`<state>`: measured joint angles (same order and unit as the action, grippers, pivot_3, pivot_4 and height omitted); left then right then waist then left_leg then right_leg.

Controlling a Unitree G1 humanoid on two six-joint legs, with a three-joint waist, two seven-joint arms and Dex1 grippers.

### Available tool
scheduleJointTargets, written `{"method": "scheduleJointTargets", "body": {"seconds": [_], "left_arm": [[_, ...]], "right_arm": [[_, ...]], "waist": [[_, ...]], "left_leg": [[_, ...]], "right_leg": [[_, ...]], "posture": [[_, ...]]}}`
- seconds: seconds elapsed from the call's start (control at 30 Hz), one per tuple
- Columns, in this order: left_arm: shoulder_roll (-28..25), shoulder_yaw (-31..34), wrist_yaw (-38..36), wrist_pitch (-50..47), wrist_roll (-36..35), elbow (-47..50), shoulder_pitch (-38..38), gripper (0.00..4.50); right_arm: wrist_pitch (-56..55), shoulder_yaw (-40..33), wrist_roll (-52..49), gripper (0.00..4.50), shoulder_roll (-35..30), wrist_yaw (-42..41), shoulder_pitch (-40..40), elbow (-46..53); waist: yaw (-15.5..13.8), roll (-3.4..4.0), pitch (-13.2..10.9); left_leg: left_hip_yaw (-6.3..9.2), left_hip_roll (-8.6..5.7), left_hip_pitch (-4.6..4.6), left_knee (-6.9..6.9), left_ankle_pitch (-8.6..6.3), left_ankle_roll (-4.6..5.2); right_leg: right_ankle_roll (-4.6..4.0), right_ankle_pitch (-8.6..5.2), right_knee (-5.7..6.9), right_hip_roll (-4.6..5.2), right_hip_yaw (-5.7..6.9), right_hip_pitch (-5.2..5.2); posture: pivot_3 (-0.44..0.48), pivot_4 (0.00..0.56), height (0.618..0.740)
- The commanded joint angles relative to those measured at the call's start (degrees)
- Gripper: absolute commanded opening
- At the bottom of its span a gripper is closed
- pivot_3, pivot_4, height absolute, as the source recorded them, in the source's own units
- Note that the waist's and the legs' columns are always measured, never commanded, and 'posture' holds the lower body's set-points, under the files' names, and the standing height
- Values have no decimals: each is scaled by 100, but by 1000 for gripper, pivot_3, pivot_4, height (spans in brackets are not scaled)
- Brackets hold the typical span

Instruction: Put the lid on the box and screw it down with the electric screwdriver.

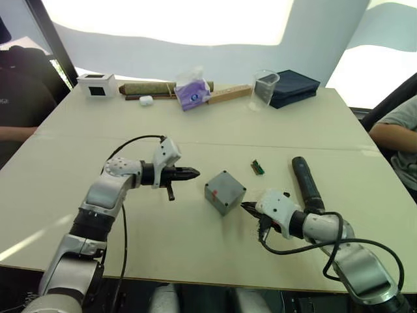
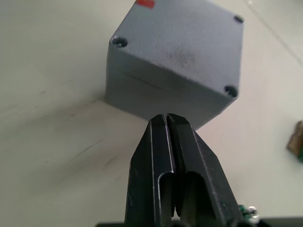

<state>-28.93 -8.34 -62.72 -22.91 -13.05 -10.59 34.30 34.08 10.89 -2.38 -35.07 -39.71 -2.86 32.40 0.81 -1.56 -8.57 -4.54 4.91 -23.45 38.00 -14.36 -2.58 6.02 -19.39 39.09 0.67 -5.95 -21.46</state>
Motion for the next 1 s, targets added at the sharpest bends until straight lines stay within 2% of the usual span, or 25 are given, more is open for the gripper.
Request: {"method": "scheduleJointTargets", "body": {"seconds": [0.03, 0.17, 0.47, 0.73, 1.0], "left_arm": [[80, -215, 2, 376, 172, -39, -70, 0], [155, -496, -116, 664, 317, -42, -128, 0], [185, -661, -376, 741, 352, -112, -137, 0], [-301, -598, -1028, 198, -28, 632, -478, 0], [-594, -455, -1052, -108, -137, 1057, -777, 0]], "right_arm": [[213, 262, 157, 31, 121, 188, -329, -121], [395, 367, 117, 31, 255, 243, -558, -305], [507, 663, 89, 31, 322, 124, -879, -440], [515, 941, -70, 31, 370, -338, -1330, -623], [302, 1124, 116, 31, 329, -439, -1539, -938]], "waist": [[4, -1, -1], [2, -1, -3], [18, 3, -9], [34, 3, -17], [27, 4, -18]], "left_leg": [[-1, 0, 0, 0, 0, 0], [-2, 0, -6, -1, 0, 0], [-3, 0, -10, -6, 0, 0], [-6, 1, -13, -16, 0, 0], [-4, 1, -79, -10, 0, 0]], "right_leg": [[0, 0, 0, 0, -1, -1], [0, 0, -1, 0, -1, -7], [0, 0, -1, -1, -1, -15], [-3, -2, -1, -1, -4, -26], [8, 6, 5, -1, -4, -92]], "posture": [[0, 150, 740], [0, 150, 740], [0, 150, 740], [0, 150, 740], [0, 150, 740]]}}
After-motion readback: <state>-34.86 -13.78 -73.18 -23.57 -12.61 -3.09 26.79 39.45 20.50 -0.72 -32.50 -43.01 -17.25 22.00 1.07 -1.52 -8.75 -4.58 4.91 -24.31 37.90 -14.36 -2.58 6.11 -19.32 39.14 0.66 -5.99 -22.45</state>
